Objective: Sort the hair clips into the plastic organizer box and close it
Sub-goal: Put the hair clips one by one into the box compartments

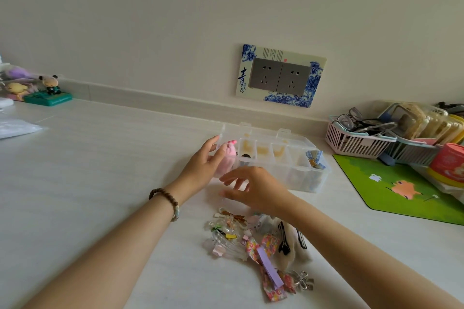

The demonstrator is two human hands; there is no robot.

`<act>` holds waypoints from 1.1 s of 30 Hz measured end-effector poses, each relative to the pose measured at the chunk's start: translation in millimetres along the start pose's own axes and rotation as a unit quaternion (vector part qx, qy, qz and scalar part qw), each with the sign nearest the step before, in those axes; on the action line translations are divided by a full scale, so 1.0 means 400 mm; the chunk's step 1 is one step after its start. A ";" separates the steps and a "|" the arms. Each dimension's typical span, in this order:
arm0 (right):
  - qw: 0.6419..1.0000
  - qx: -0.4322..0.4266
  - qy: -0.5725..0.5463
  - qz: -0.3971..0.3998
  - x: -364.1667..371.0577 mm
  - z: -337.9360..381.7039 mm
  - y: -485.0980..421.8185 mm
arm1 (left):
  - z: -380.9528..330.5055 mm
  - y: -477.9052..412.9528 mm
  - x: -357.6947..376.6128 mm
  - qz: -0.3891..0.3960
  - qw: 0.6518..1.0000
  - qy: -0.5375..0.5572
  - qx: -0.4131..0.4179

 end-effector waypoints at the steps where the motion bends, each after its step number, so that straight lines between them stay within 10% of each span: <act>1: 1.000 0.011 0.009 -0.004 0.009 -0.005 -0.006 | -0.001 0.002 0.001 0.002 1.000 -0.001 0.000; 8: 0.997 -0.002 -0.075 -0.021 -0.002 -0.011 -0.003 | 0.004 -0.006 0.006 0.009 1.000 0.025 -0.005; 14: 0.966 0.085 -0.100 -0.223 -0.183 -0.100 -0.049 | 0.015 -0.017 0.014 0.012 0.996 0.081 -0.017; 19: 0.988 0.130 -0.001 -0.079 -0.133 -0.154 -0.088 | 0.021 -0.016 0.011 0.017 0.997 0.072 -0.018; 26: 0.966 0.087 -0.154 -0.188 -0.181 -0.127 0.029 | 0.008 -0.005 0.014 0.014 0.997 0.075 -0.016; 33: 0.984 0.131 -0.115 0.026 -0.062 -0.148 0.137 | -0.005 0.008 0.024 0.012 0.999 0.048 0.000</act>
Point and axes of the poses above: each hand's wrist, its own y-axis away from the middle knuckle, its own x-axis out of the palm, z = x × y, the point moved 6 cm from there along -y, towards the middle knuckle, and after that the axes turned 11 degrees about y, right-handed, at the moved point
